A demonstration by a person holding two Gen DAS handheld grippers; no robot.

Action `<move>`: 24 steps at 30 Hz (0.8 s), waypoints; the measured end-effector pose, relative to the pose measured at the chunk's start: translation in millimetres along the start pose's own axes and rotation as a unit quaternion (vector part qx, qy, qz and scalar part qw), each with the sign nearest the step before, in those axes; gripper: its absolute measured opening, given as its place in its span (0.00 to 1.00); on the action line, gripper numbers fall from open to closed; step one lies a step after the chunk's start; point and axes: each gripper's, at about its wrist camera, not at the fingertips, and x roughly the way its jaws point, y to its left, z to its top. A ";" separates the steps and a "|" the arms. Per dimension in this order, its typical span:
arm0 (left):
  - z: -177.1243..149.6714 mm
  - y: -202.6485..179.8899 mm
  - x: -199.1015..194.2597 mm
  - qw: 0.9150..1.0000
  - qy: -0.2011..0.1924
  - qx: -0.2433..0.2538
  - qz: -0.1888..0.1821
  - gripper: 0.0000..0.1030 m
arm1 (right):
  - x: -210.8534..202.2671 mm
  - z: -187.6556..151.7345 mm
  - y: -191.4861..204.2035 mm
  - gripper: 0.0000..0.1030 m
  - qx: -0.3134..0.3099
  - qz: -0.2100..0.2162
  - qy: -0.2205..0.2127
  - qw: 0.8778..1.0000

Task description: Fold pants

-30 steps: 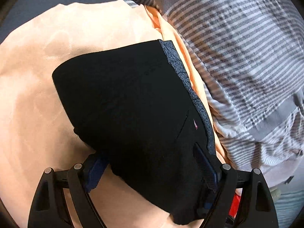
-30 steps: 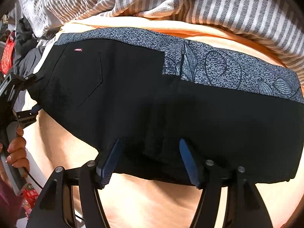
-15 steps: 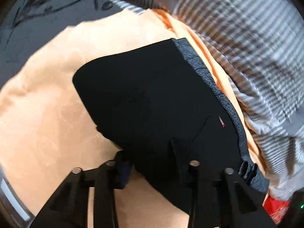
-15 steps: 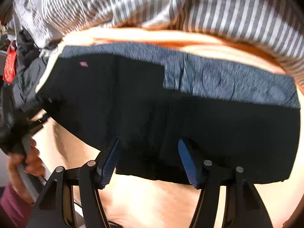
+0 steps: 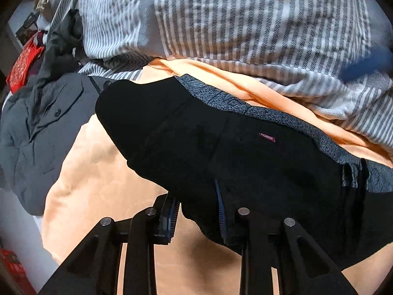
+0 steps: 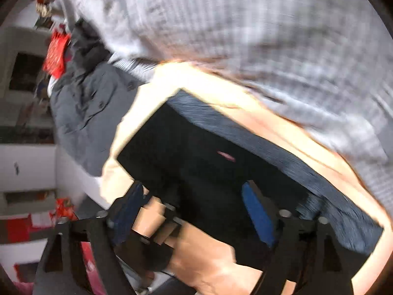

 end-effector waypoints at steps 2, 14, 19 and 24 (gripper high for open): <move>0.9 1.4 -0.1 1.000 0.002 -0.002 -0.001 0.28 | 17.7 19.7 23.1 0.87 -0.019 -0.003 0.025 1.000; -0.9 -5.9 1.8 1.000 -0.005 0.010 0.010 0.28 | 148.6 57.3 119.0 0.88 -0.173 -0.092 0.245 0.950; -0.3 -4.0 2.7 1.000 -0.001 0.007 0.001 0.28 | 157.3 54.6 102.9 0.24 -0.147 -0.090 0.246 0.954; 7.0 -19.5 -17.2 0.999 -0.024 0.032 -0.011 0.28 | 113.0 45.2 78.1 0.20 -0.125 -0.043 0.166 0.977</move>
